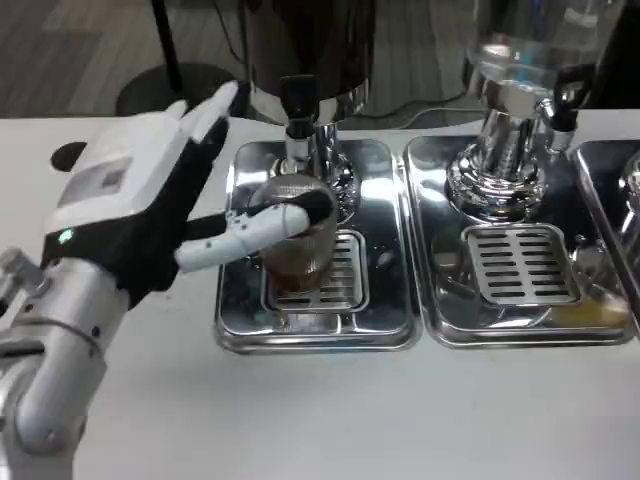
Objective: Grasp the cup under the faucet to collect the drink, then remove the cup.
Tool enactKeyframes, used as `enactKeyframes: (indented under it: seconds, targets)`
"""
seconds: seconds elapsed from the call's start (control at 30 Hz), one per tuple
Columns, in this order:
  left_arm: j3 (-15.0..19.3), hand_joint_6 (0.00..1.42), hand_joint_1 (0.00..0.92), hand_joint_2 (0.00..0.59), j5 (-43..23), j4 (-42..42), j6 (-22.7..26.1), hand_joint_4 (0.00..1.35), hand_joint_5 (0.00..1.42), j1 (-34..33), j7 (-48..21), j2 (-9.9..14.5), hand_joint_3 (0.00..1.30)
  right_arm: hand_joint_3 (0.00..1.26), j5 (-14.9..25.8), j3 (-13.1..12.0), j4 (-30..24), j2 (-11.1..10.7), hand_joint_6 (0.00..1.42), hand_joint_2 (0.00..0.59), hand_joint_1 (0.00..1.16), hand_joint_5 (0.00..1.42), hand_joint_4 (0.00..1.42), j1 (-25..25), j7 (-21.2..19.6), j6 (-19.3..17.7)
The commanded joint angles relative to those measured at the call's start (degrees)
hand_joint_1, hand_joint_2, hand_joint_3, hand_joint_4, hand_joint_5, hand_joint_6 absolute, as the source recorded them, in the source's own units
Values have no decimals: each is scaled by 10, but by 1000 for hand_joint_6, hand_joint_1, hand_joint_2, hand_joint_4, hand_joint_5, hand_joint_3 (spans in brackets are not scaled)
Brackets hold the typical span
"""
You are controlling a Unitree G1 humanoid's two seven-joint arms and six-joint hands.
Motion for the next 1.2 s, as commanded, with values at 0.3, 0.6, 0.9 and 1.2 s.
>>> enactKeyframes:
  seconds: [0.3,0.6,0.9,1.2]
  targets:
    - [208,0,0,45,-26,10,-314,0,0,374,240,4,28,193,-9,1,-7,16,63,457,653,144,229,7,-8,-10]
    - [229,0,0,47,22,80,-418,0,0,446,338,-15,8,193,-29,14,-21,31,62,457,653,144,222,17,-17,-6]
    - [240,0,0,48,3,125,-442,0,0,411,329,-5,14,193,-42,19,-27,46,62,457,653,144,217,27,-26,-4]
    - [223,0,0,48,-9,167,-439,0,0,366,315,3,14,193,-42,9,-29,53,62,457,653,144,217,34,-35,-1]
